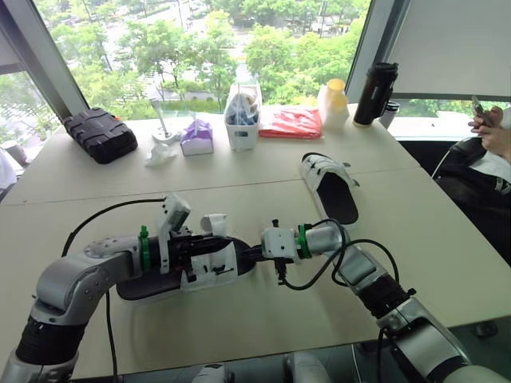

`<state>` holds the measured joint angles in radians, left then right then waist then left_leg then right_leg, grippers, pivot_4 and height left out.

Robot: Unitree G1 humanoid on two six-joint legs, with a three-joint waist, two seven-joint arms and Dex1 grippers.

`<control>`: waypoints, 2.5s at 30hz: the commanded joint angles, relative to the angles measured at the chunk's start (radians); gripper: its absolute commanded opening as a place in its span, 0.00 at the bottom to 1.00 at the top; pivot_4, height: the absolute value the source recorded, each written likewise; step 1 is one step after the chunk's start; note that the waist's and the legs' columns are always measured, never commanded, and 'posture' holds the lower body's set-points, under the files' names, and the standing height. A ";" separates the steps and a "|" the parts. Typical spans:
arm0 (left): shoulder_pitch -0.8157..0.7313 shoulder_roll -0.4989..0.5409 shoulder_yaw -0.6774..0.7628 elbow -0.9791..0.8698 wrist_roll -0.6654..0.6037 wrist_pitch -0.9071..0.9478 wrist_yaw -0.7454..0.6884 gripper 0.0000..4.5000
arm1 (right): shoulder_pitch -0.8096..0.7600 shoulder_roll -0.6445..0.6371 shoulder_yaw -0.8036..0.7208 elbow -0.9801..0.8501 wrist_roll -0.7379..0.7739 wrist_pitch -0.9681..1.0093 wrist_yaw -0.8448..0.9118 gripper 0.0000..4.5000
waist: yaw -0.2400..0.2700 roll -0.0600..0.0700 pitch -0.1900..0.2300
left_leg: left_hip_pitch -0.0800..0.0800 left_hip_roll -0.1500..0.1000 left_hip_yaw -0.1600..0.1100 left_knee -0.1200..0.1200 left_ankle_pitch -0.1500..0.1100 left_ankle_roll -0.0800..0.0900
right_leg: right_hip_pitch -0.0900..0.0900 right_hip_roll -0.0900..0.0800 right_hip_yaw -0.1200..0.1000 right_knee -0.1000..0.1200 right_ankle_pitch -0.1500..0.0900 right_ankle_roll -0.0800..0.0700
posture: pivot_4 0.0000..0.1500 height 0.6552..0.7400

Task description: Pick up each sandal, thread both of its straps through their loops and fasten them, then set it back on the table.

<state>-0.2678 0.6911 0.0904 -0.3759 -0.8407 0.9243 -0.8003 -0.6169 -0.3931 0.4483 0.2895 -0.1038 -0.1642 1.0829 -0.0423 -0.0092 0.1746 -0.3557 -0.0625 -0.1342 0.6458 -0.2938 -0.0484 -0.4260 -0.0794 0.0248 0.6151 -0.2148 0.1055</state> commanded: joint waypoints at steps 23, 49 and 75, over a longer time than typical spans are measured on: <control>0.027 -0.136 0.166 0.073 -0.304 0.128 0.190 0.01 | -0.003 0.010 0.017 0.015 -0.020 0.001 0.001 0.00 | 0.001 0.000 0.000 | 0.000 0.000 -0.001 0.000 0.000 0.000 | 0.000 0.000 0.000 0.000 0.000 0.000 | 1.00 1.00; 0.012 -0.134 0.096 0.107 -0.226 0.093 0.114 0.01 | 0.012 -0.001 0.015 -0.010 -0.017 0.017 0.006 0.00 | 0.000 0.000 0.000 | 0.000 0.000 0.000 0.000 0.000 0.000 | 0.000 0.000 0.000 0.000 0.000 0.000 | 1.00 1.00; -0.002 -0.137 0.111 0.140 -0.219 0.095 0.092 0.01 | 0.017 -0.003 0.017 -0.017 -0.018 0.024 0.008 0.00 | 0.001 0.000 0.000 | 0.000 0.000 0.000 0.000 0.000 0.000 | 0.000 0.000 0.000 0.000 0.000 0.000 | 1.00 1.00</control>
<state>-0.2700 0.5501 0.1801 -0.2178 -1.0360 1.0160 -0.6995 -0.6146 -0.3927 0.4486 0.2799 -0.1048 -0.1503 1.0858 -0.0415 -0.0093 0.1745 -0.3555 -0.0624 -0.1345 0.6460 -0.2936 -0.0488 -0.4259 -0.0794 0.0250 0.6152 -0.2146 0.1052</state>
